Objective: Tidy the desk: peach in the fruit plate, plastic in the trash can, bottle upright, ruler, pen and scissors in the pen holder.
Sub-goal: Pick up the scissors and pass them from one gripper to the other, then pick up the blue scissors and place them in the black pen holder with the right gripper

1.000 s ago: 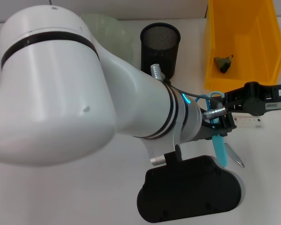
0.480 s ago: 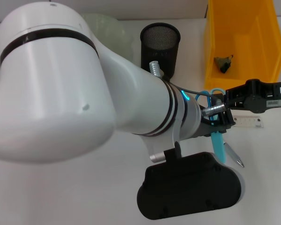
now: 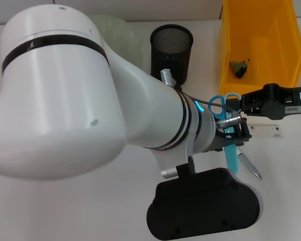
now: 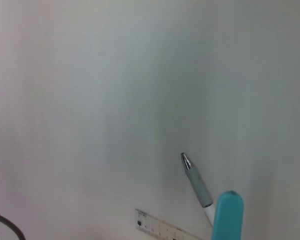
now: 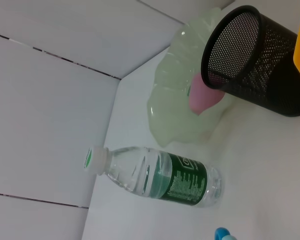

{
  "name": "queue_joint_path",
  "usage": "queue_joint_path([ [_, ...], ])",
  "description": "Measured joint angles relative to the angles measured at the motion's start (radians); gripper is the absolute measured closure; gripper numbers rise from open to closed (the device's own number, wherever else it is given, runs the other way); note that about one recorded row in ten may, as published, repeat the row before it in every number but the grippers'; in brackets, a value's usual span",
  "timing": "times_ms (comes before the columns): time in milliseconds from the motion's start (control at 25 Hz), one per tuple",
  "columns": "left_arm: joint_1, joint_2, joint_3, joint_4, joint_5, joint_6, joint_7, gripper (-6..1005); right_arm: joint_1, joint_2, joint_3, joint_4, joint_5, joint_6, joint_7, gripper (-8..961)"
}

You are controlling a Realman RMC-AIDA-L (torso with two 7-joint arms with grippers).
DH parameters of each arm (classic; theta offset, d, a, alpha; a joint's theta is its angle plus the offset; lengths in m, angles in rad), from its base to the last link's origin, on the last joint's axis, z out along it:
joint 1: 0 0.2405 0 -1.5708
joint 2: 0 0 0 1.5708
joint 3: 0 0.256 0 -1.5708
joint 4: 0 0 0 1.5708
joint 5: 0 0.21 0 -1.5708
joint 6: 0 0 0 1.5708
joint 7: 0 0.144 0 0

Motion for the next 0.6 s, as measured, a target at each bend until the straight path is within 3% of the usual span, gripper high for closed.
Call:
queue_joint_path([
  [360,0.006,0.001,-0.001,0.028,-0.003,0.002,-0.029,602,-0.007,0.001,0.047,-0.003,0.002,0.014,-0.012,875],
  [600,0.024,0.006,-0.009,0.031,-0.015,-0.050,-0.066,493,-0.015,0.001,0.167,0.004,0.011,0.017,-0.058,872],
])
